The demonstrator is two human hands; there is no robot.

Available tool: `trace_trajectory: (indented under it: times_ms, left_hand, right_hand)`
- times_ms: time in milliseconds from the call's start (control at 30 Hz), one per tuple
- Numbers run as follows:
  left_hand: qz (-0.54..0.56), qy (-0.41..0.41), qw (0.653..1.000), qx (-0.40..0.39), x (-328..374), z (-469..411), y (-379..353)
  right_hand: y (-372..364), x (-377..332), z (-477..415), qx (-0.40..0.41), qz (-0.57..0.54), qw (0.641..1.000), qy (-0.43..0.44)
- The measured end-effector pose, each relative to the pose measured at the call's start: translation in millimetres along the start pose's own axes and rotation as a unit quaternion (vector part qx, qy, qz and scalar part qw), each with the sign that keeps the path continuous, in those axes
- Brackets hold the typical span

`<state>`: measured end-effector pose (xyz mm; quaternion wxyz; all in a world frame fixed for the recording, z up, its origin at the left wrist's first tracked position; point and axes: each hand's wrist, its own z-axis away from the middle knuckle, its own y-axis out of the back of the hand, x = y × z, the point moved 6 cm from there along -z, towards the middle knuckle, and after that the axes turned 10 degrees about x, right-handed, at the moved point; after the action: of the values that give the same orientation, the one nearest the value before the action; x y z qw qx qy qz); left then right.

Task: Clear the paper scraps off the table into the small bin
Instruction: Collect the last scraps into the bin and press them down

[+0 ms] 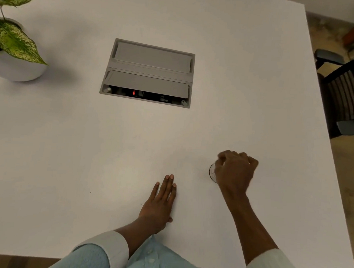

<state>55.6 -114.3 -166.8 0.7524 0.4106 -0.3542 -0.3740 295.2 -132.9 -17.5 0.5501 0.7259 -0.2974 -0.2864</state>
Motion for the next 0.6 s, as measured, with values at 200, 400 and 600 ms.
trace_trajectory:
  times_ms: [200,400,600]
  left_hand:
    - [-0.014,-0.001,1.000,-0.017,1.7,-1.5,-0.5]
    - [-0.009,0.000,1.000,-0.029,1.4,-0.9,1.4]
    - [-0.013,-0.002,0.999,-0.032,3.6,-0.2,3.3]
  right_hand:
    - [-12.6,51.3,22.3,-0.080,-0.003,0.997,-0.018]
    - [-9.0,54.6,41.3,-0.087,-0.085,0.993,-0.007]
    - [-31.5,46.6,60.6,-0.176,-0.113,0.978,0.019]
